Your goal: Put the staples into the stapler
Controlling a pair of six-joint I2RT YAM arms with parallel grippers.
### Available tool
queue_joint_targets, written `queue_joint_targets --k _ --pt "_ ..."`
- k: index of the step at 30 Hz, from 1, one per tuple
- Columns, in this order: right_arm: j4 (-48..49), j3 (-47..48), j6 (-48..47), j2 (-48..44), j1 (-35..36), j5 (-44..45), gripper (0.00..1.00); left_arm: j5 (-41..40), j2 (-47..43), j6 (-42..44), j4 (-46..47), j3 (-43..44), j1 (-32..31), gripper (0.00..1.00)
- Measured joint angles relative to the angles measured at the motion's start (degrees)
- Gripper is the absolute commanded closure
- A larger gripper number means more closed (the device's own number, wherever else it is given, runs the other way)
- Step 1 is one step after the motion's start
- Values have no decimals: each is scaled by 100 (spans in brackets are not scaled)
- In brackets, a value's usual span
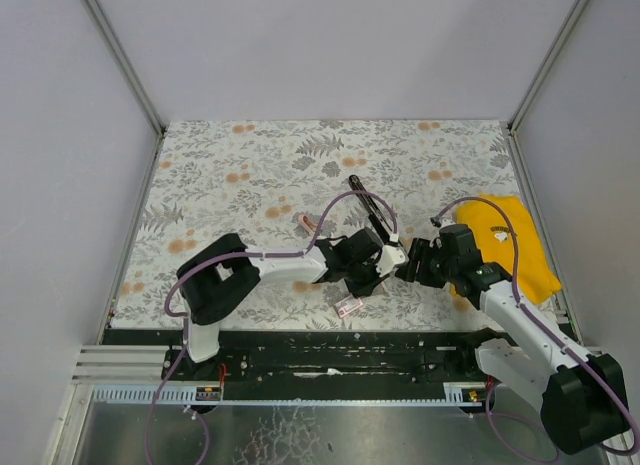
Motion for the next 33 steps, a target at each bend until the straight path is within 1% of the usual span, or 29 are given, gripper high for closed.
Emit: queue_joint_targets --k 3,6,13,18,22,27,33 --pt "0 0 0 -42 0 -7 39 -15 -33 20 11 -37 -11 90" --pt "2 0 -4 -48 0 -111 39 -9 -101 15 20 -90 -9 91" --pt "44 0 -20 107 -2 -444 37 52 -422 -2 114 -140 -11 92" --pt "168 0 -66 398 -2 -909 36 175 -518 -31 184 -140 -11 92" --pt "271 -20 -66 621 -2 -1088 36 251 -514 -31 162 -133 -11 89" --pt "352 -72 -44 625 -2 -1152 35 251 -387 -26 111 -79 -11 82" --pt "391 -92 -35 610 -2 -1147 35 247 -334 -24 98 -76 -11 77"
